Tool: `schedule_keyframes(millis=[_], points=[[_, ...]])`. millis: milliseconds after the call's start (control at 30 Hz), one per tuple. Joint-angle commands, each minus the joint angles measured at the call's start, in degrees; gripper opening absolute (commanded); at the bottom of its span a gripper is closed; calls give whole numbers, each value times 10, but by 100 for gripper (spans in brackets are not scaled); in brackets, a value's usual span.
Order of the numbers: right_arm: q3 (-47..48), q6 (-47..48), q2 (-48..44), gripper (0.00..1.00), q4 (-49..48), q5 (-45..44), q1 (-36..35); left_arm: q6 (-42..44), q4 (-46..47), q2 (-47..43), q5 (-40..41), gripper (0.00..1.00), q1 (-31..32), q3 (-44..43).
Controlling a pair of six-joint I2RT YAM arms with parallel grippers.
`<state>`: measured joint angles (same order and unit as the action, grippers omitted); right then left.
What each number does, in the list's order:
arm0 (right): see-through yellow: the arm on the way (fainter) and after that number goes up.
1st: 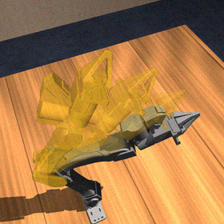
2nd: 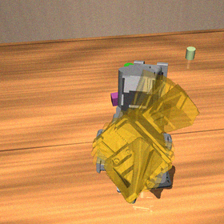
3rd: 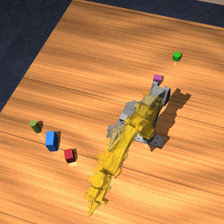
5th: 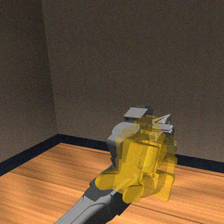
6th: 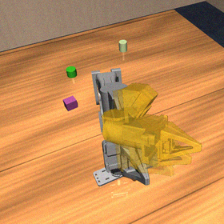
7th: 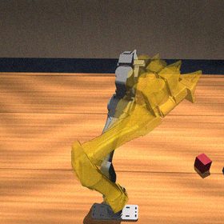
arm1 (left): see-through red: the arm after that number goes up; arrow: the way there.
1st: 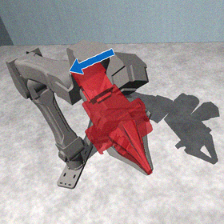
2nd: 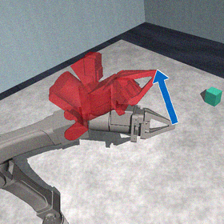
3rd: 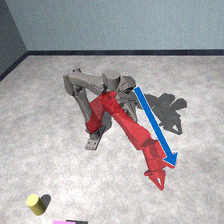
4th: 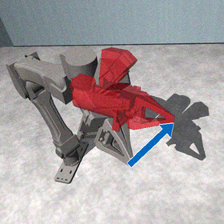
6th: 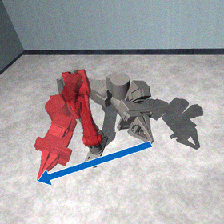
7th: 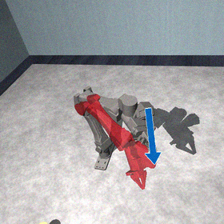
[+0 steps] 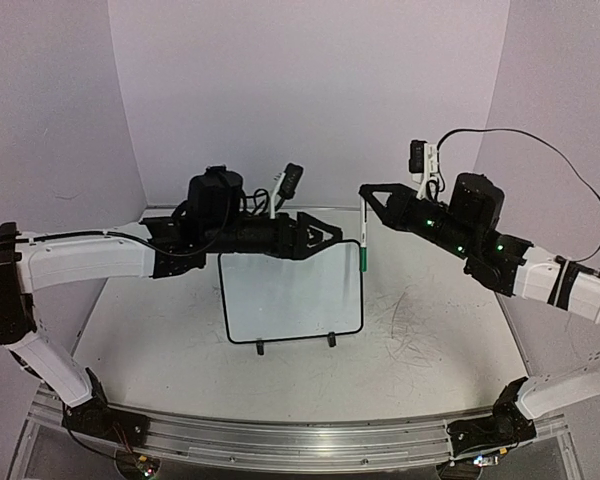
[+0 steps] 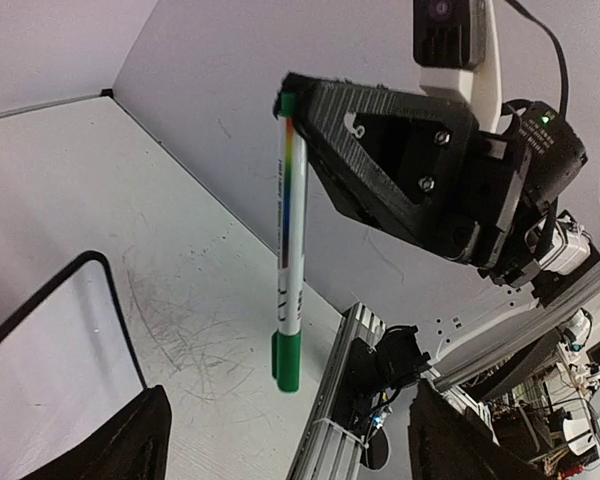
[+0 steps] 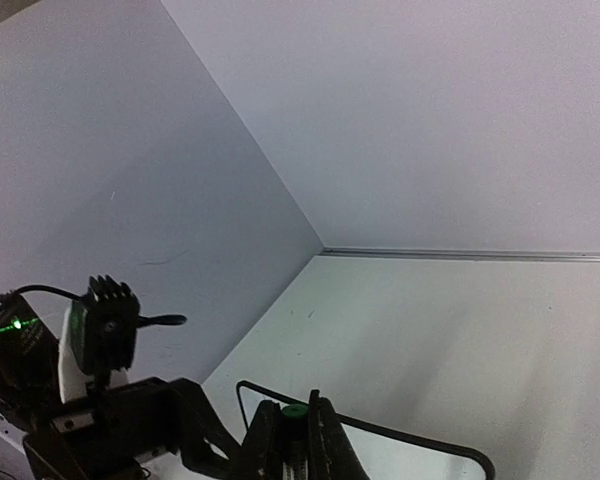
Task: Write a sentence on the whiteboard
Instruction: Pass from the right arm to the left
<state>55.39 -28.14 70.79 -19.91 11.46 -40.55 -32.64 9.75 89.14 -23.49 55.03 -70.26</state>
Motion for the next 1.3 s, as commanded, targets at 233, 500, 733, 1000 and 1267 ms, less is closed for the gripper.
schedule_keyframes(millis=[233, 500, 733, 1000, 1267], points=[[-32, -67, 10, 0, -102, -3, -28, -12, 45, 62, 69, 59, 52, -48], [-49, -89, -13, 0, -105, -21, -30, -14, 45, 71, 84, 42, 54, -39], [-52, -93, -23, 0, -101, -37, -31, -11, 45, 74, 68, 53, 56, -32], [-49, -93, -33, 0, -91, -38, -32, 1, 45, 86, 66, 39, 67, -43], [-58, -94, -52, 0, -75, -38, -33, 16, 44, 80, 70, 13, 67, -29]])
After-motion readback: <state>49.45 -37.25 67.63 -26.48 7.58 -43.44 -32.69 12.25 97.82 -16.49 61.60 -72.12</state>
